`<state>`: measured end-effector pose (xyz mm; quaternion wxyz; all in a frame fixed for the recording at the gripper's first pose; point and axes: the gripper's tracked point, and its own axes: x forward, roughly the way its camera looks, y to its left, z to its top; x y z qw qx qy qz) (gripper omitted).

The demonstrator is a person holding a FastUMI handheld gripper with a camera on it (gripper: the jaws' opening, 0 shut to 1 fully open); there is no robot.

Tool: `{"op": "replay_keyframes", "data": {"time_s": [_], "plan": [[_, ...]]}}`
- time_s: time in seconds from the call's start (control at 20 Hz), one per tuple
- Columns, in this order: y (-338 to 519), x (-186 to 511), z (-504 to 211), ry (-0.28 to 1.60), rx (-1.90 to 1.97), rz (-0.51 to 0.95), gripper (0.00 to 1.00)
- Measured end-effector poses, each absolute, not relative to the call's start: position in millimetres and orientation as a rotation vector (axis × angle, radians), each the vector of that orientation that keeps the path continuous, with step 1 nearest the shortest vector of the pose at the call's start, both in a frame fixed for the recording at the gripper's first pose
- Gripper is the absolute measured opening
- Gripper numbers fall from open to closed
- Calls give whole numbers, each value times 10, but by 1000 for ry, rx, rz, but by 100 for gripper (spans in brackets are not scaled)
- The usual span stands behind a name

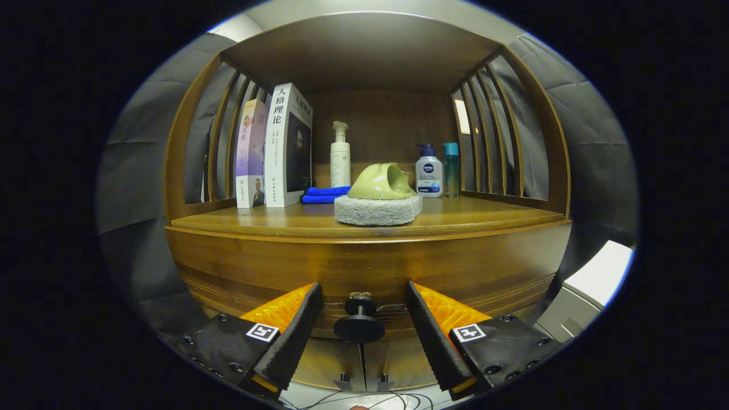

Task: Pull open the drawer, take out the items inside it, and place them on the countertop above the cabinet.

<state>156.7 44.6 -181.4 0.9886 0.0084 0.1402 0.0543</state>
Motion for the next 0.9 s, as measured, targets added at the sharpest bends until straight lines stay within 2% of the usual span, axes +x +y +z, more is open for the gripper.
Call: {"op": "replay_keyframes", "data": {"time_s": [0.2, 0.9], "plan": [[319, 1382, -1626, 277, -8, 85, 95], [397, 357, -316, 170, 30, 84, 96]]}}
